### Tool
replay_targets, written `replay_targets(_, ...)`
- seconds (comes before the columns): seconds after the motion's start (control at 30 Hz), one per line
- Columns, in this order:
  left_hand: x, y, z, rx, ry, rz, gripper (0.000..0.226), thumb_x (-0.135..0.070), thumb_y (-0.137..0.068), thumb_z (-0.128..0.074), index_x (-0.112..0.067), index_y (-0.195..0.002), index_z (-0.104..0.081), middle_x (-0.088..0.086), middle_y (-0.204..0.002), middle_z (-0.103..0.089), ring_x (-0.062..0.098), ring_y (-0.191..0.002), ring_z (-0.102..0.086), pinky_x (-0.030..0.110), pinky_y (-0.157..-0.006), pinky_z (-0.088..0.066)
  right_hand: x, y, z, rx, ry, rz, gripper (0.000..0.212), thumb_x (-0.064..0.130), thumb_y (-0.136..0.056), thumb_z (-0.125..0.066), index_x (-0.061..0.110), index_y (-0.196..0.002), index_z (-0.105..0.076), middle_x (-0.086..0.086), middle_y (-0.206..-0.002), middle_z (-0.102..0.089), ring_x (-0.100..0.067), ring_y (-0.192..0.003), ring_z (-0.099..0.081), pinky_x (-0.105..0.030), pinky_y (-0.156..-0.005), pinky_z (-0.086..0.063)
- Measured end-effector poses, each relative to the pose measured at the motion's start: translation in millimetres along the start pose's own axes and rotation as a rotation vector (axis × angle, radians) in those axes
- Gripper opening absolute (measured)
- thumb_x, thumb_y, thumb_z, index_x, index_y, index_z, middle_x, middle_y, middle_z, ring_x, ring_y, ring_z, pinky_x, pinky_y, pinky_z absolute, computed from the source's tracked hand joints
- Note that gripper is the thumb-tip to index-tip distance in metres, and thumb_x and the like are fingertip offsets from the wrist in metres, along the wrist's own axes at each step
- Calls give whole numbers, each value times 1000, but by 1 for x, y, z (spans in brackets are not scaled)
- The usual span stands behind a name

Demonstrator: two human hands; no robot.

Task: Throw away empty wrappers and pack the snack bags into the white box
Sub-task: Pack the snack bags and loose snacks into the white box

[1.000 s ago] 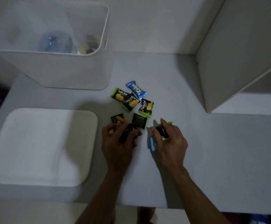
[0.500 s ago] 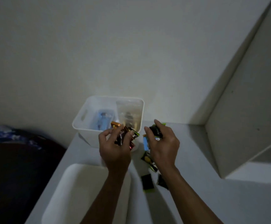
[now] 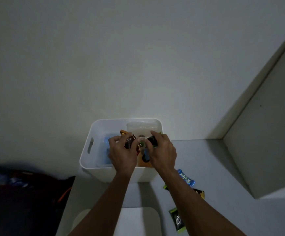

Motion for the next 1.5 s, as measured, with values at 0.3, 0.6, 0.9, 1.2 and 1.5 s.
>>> replay_targets(0.3,32,1,-15,149,-52,-53,40,-46,-89,-65,-22,-120,-67,6,-115,-68,22,-104,-65,37,-96,-48,-8,10,-11,21,22,-100,36,31,-97,-53,21,-130,-60,-3,-132,-59,-22,-112,-59,-30,-86,-45)
replay_targets(0.6,-11,34,5,38,112,-183,29,-31,-90,-68,-12,-112,-71,8,-105,-67,22,-100,-62,25,-87,-45,-53,25,45,-120,-108,-124,35,34,-97,-55,22,-129,-61,-1,-125,-60,-16,-103,-63,-33,-86,-52)
replay_targets(0.9,-7,161,-55,243,-1,-303,30,-32,-93,-56,-15,-115,-68,5,-109,-65,21,-105,-57,31,-93,-46,-191,117,105,-118,-20,-313,41,34,-98,-54,18,-136,-54,-8,-136,-53,-25,-127,-50,-41,-106,-42)
replay_targets(1.2,48,240,-140,464,-461,-310,49,-35,-101,-30,-14,-142,-46,14,-150,-40,34,-138,-37,48,-108,-37,-245,161,41,74,135,-221,50,36,-99,-43,22,-147,-37,-9,-155,-36,-26,-144,-30,-44,-114,-32)
replay_targets(1.5,85,233,-188,543,-658,-263,48,-47,-100,-26,-31,-140,-46,7,-156,-33,31,-147,-20,58,-113,-26,-281,130,1,211,289,-101,50,39,-104,-21,28,-152,-29,-3,-159,-29,-24,-146,-26,-54,-111,-30)
Point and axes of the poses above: each hand's wrist, its own y-axis away from the middle knuckle, its own z-axis out of the back of the hand, x = y × z, the point moved 5 cm from there along -y, towards the middle knuckle
